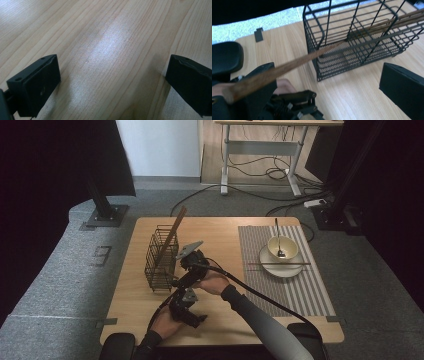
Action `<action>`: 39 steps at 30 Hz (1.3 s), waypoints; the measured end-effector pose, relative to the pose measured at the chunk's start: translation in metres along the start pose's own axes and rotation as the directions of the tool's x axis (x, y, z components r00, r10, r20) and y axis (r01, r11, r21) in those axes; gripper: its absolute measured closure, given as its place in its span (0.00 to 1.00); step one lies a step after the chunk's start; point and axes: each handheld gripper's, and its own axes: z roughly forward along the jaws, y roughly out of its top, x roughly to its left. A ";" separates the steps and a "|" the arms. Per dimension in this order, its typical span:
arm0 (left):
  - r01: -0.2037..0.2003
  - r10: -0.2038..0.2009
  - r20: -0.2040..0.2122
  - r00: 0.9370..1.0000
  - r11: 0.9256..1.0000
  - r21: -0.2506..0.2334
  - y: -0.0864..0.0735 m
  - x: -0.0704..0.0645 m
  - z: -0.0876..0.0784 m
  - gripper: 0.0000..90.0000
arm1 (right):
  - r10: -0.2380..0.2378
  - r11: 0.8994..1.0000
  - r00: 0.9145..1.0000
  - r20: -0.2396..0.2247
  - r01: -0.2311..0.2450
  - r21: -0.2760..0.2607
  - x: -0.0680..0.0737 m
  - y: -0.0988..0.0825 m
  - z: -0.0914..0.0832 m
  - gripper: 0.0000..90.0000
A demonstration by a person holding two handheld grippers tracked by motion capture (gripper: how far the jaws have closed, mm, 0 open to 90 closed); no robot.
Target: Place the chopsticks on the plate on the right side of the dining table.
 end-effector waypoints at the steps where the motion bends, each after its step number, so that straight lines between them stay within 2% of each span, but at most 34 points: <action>1: -0.005 0.005 0.001 1.000 1.000 -0.001 0.000 0.000 0.000 0.00 | -0.001 1.000 1.000 0.005 0.001 0.000 0.000 0.001 0.000 0.05; 4: -0.005 0.005 0.004 1.000 1.000 0.001 0.000 0.000 0.000 0.00 | 0.002 1.000 0.999 0.043 -0.002 0.000 -0.004 0.001 -0.002 0.08; 12: -0.010 0.010 0.004 1.000 1.000 0.005 0.000 0.001 0.000 0.00 | 0.048 0.998 0.995 0.091 -0.044 -0.044 -0.017 0.005 -0.006 0.19; 14: -0.011 0.011 0.004 1.000 1.000 0.004 0.000 0.001 0.000 0.00 | 0.053 0.997 0.995 0.087 -0.049 -0.052 -0.018 0.006 -0.005 0.27; 17: -0.013 0.013 0.006 1.000 1.000 0.004 0.000 0.001 0.000 0.00 | 0.033 0.998 0.995 0.097 -0.028 -0.056 -0.019 0.008 -0.004 0.40; 23: -0.018 0.017 0.005 1.000 1.000 0.004 0.000 0.001 0.000 0.00 | 0.027 0.997 0.997 0.078 -0.021 -0.069 -0.020 0.010 -0.004 0.64; 30: -0.007 0.007 0.005 1.000 1.000 0.002 0.000 0.000 0.000 0.00 | -0.019 0.997 0.996 0.083 0.025 -0.071 -0.019 0.011 -0.005 0.88; 34: -0.008 0.008 0.006 1.000 1.000 0.002 0.000 0.000 0.000 0.00 | -0.030 0.997 0.996 0.087 0.036 -0.066 -0.019 0.011 -0.006 0.91; 39: -0.010 0.010 0.008 1.000 1.000 0.002 0.000 0.000 0.000 0.00 | -0.014 0.997 0.997 0.082 0.020 -0.073 -0.018 0.013 -0.012 0.92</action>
